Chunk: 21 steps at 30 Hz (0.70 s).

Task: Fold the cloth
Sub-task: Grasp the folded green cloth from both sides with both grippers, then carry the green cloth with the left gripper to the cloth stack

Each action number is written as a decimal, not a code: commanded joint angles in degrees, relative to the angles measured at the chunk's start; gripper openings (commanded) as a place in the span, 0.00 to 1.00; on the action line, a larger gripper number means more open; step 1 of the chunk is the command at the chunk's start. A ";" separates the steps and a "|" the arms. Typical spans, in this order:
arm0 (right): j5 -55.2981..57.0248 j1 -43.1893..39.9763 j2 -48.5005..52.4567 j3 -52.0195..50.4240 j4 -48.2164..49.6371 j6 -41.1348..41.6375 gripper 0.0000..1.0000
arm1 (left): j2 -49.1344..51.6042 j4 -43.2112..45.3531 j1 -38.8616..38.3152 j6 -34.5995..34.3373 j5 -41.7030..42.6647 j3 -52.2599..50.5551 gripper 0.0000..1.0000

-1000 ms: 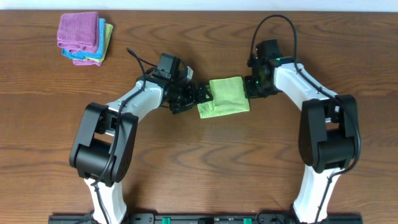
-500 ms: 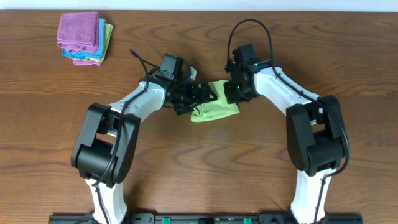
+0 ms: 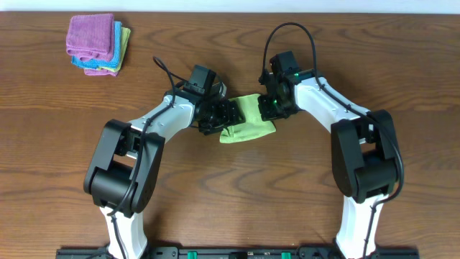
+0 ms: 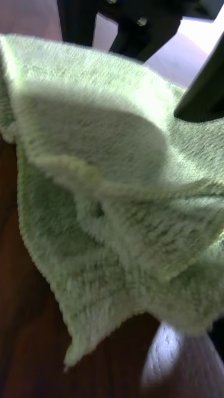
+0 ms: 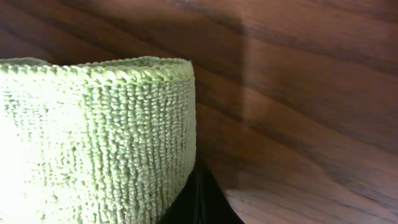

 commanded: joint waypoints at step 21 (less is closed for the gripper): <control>2.34 -6.82 -2.12 10.91 -9.51 -2.99 0.01 | -3.87 2.45 14.34 1.31 -0.66 19.41 0.06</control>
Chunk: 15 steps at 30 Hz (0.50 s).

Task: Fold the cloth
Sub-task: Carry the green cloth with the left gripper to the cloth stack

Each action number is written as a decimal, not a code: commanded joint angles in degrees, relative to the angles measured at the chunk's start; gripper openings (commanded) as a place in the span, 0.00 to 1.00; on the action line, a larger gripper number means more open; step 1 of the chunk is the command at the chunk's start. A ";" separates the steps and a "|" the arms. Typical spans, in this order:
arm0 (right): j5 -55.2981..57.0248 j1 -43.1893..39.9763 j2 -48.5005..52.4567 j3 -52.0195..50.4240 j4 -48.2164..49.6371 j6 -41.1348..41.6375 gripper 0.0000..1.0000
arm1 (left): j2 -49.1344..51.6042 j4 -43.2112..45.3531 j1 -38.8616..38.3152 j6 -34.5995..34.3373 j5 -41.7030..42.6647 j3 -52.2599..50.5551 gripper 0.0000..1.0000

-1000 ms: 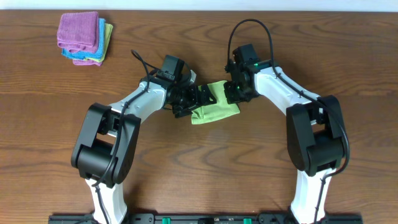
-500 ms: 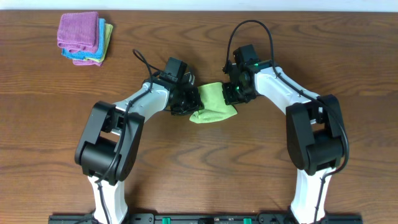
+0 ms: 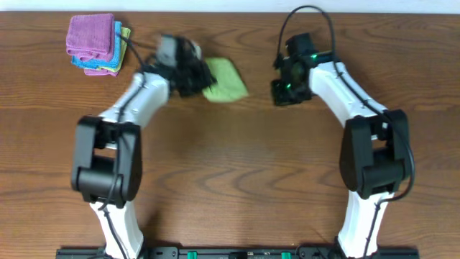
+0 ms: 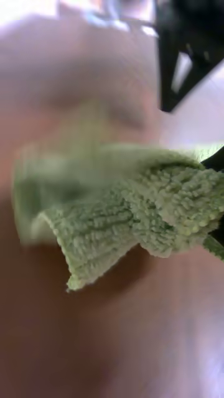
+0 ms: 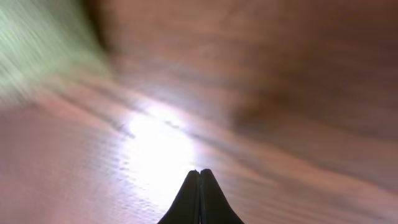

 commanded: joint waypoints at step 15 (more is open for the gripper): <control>0.81 -1.73 -2.69 0.98 -0.63 -1.11 0.01 | -13.66 0.26 28.09 -20.70 -17.07 12.92 0.06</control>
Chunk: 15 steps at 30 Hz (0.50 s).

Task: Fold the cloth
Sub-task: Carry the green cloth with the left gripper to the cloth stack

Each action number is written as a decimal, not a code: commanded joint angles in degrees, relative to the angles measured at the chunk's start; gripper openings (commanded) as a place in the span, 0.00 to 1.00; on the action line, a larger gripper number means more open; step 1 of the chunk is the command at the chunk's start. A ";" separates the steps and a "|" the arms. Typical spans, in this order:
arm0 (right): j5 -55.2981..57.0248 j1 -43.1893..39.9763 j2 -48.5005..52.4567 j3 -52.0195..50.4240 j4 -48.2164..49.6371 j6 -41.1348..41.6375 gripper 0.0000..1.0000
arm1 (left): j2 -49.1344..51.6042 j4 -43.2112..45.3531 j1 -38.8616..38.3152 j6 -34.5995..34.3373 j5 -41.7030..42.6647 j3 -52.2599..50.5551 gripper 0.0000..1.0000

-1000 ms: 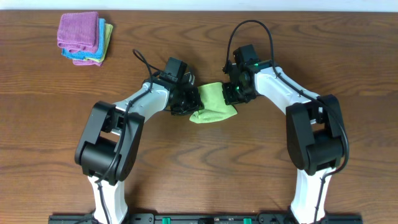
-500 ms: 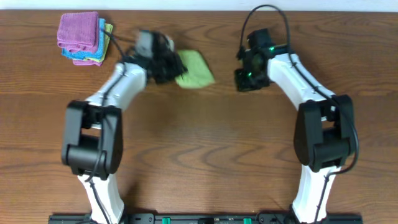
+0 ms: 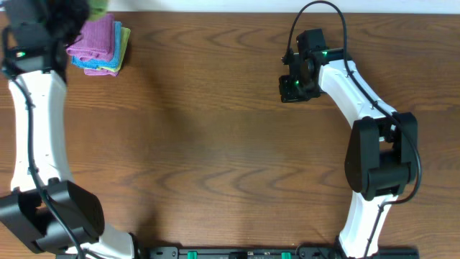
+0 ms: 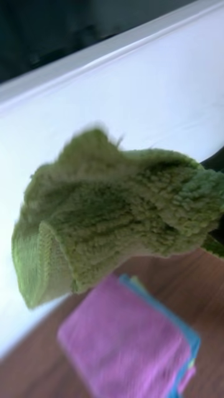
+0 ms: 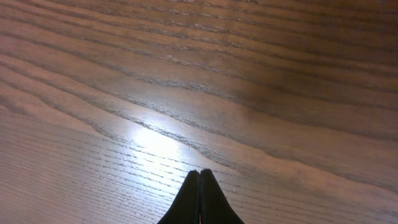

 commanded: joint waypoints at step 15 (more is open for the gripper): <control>-0.07 0.00 -1.66 0.92 4.09 -0.87 0.01 | 17.51 21.24 2.71 -10.16 5.51 0.17 0.06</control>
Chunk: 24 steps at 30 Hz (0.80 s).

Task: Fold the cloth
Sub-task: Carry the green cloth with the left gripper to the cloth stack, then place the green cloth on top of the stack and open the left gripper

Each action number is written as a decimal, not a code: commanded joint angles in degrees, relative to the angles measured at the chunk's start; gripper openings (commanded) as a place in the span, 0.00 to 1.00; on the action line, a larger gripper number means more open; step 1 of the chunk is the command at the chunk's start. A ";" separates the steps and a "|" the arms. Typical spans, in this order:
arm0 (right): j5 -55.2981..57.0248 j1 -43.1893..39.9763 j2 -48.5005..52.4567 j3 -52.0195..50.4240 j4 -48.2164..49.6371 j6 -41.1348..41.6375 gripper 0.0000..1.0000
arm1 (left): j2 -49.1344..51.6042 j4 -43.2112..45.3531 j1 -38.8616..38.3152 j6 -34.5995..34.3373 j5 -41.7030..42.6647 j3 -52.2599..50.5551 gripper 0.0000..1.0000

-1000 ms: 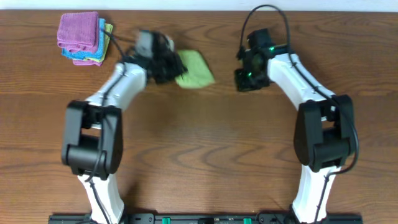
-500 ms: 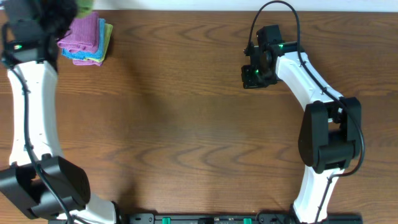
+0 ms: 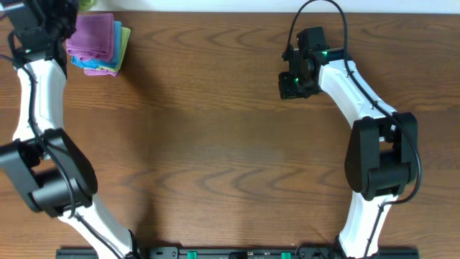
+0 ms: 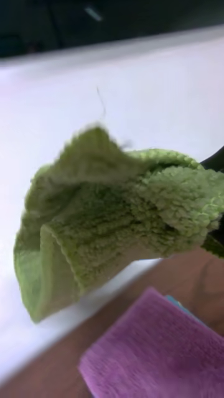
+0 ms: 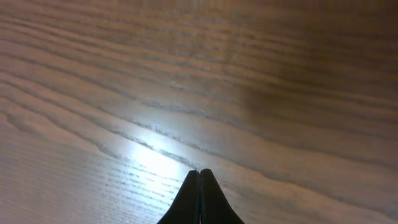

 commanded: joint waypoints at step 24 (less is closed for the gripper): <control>-0.07 -0.26 -1.64 0.92 2.64 -0.90 0.01 | 6.36 -0.13 0.11 9.07 0.28 0.28 0.06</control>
